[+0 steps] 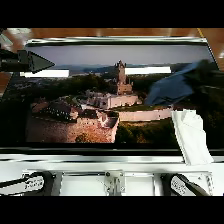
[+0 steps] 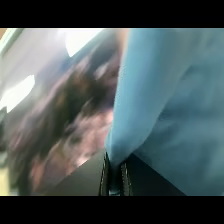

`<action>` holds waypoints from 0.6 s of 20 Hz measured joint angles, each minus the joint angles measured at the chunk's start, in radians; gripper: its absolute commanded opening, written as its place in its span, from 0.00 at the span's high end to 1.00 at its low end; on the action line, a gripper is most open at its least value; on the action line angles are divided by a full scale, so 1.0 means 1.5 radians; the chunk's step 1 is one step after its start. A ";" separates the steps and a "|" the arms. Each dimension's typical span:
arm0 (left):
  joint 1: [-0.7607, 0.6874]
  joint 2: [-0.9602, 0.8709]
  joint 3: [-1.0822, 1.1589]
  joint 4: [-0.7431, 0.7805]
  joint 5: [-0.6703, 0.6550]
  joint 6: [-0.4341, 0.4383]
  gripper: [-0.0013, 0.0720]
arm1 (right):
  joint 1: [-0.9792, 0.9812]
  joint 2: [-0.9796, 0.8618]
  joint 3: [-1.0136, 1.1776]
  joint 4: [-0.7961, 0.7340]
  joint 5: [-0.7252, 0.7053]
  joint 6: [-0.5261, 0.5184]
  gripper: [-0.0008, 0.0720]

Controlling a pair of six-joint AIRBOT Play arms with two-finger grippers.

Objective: Fold the shirts.

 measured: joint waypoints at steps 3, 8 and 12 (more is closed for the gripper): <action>0.000 0.000 0.000 0.000 0.000 0.001 0.94 | -0.105 0.010 0.026 -0.038 0.034 0.020 0.91; 0.000 0.000 0.000 0.000 -0.001 0.001 0.94 | -0.234 0.015 0.039 -0.115 0.064 0.041 0.91; 0.000 0.000 0.000 0.000 -0.001 0.001 0.94 | -0.275 0.016 0.041 -0.188 0.125 0.048 0.91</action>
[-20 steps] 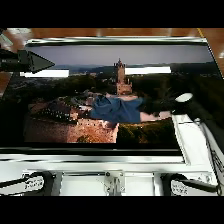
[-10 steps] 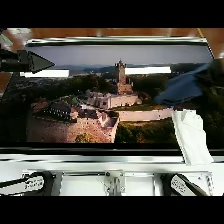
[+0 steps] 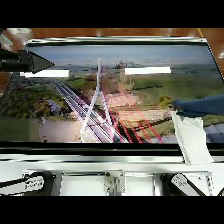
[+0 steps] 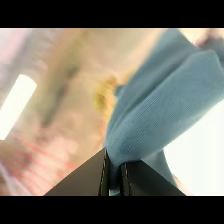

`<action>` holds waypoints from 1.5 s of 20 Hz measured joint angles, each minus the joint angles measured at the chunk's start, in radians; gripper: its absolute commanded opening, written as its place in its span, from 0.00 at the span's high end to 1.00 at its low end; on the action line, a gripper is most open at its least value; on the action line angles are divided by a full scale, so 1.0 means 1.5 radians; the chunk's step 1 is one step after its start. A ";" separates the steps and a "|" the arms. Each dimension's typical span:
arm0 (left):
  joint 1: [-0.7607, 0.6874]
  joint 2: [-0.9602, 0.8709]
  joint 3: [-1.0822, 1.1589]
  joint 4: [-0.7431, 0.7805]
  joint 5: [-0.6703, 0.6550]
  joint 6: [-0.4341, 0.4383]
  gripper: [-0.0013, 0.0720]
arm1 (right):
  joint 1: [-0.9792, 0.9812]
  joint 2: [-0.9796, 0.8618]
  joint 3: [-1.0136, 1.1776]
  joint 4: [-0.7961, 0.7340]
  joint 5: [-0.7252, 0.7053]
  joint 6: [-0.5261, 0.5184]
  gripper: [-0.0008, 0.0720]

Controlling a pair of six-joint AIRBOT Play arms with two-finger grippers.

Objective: Fold the shirts.

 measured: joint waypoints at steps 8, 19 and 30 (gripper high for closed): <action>0.000 0.000 0.000 0.000 0.000 0.000 0.94 | -0.015 0.010 -0.059 -0.269 0.213 -0.002 0.91; 0.000 -0.001 0.000 0.000 0.001 0.000 0.94 | -0.016 0.036 -0.359 -0.422 0.113 -0.001 0.18; -0.212 -0.048 0.000 0.496 0.024 -0.164 0.02 | 0.154 0.054 -0.121 -0.196 0.036 -0.105 0.05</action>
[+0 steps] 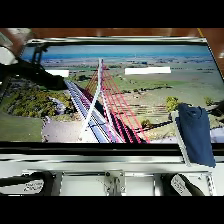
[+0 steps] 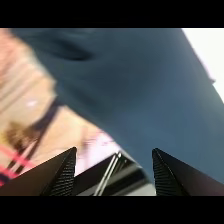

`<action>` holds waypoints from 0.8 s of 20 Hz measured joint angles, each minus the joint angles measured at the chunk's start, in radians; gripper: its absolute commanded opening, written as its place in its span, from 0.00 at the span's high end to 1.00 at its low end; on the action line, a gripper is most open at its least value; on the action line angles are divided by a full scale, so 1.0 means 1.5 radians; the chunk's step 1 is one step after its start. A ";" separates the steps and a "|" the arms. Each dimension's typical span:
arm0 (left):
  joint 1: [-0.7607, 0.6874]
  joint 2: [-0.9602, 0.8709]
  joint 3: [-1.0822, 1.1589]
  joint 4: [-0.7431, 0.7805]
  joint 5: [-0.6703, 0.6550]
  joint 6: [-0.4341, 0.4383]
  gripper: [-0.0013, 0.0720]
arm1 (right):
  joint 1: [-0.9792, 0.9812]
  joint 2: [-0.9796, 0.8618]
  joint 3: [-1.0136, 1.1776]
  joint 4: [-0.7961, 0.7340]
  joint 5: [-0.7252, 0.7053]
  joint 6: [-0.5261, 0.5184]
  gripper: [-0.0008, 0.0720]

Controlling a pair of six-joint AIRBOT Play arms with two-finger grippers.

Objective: Fold the shirts.

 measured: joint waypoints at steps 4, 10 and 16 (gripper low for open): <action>-0.093 -0.042 0.000 0.112 -0.007 -0.058 0.03 | 0.227 -0.017 -0.008 -0.092 -0.001 0.015 0.06; -0.126 -0.060 0.000 0.161 -0.018 -0.091 0.03 | 0.372 -0.041 -0.015 -0.154 -0.005 0.057 0.06; -0.130 -0.064 0.000 0.170 -0.019 -0.089 0.03 | 0.403 -0.045 -0.016 -0.160 -0.008 0.064 0.06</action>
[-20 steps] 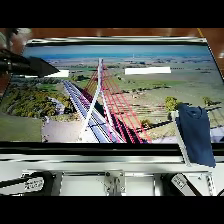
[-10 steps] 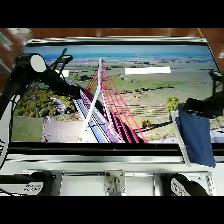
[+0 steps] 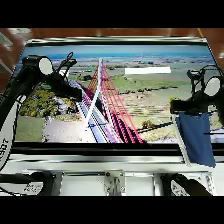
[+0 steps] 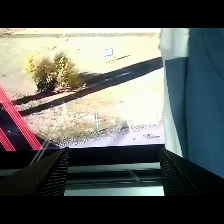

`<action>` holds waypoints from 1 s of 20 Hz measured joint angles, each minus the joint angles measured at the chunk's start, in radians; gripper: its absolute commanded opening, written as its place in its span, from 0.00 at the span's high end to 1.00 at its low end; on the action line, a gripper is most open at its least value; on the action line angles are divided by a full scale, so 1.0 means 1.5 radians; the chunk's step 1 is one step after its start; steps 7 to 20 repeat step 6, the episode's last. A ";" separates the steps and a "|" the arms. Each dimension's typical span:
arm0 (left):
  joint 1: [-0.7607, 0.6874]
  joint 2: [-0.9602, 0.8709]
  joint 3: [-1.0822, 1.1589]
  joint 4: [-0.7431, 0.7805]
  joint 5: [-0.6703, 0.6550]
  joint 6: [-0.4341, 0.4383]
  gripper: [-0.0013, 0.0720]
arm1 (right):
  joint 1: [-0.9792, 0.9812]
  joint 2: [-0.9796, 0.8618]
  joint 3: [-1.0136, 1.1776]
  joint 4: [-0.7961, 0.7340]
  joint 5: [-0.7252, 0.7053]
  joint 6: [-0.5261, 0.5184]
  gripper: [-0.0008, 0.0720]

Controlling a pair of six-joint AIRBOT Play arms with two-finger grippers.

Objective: Fold the shirts.

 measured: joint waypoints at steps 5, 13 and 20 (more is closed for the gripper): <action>0.000 -0.001 0.000 0.002 0.008 0.008 0.03 | 0.004 0.000 0.000 -0.002 0.000 0.003 0.06; 0.000 -0.001 0.000 0.002 0.009 0.009 0.03 | 0.005 0.000 0.000 -0.002 0.000 0.002 0.06; 0.000 -0.001 0.000 0.002 0.009 0.009 0.03 | 0.005 0.000 0.000 -0.002 0.000 0.002 0.06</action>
